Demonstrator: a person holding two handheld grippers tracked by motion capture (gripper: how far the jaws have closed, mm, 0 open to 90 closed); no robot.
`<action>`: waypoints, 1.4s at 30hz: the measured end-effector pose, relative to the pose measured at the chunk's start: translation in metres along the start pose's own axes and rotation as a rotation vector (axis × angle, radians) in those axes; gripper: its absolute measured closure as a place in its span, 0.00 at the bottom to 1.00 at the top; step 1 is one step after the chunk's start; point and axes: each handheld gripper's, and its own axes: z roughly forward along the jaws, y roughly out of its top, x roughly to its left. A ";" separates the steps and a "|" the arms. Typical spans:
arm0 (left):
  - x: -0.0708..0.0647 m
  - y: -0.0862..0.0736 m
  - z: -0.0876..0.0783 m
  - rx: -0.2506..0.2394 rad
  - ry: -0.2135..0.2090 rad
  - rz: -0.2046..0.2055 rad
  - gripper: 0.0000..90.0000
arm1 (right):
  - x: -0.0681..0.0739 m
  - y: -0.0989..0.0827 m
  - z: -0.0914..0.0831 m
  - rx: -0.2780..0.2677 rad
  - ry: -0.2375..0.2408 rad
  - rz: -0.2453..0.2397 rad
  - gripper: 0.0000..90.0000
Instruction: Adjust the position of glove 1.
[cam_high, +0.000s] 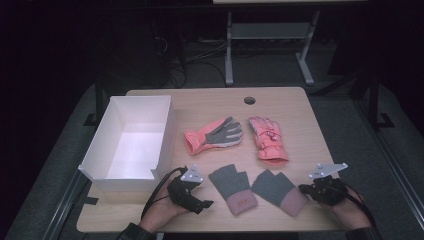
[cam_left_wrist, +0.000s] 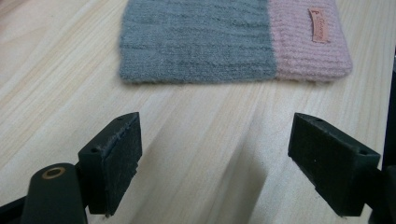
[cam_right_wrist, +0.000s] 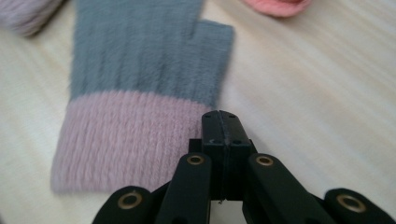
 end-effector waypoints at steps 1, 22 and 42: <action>0.000 0.000 0.000 0.000 0.000 0.000 0.19 | 0.000 0.000 0.000 0.000 0.000 0.000 1.00; 0.000 0.000 0.001 0.007 -0.001 0.010 0.19 | 0.039 0.017 0.008 -0.061 0.082 0.143 0.76; -0.001 0.000 0.002 0.008 -0.006 0.009 0.19 | 0.043 0.020 0.013 -0.046 0.053 0.113 0.97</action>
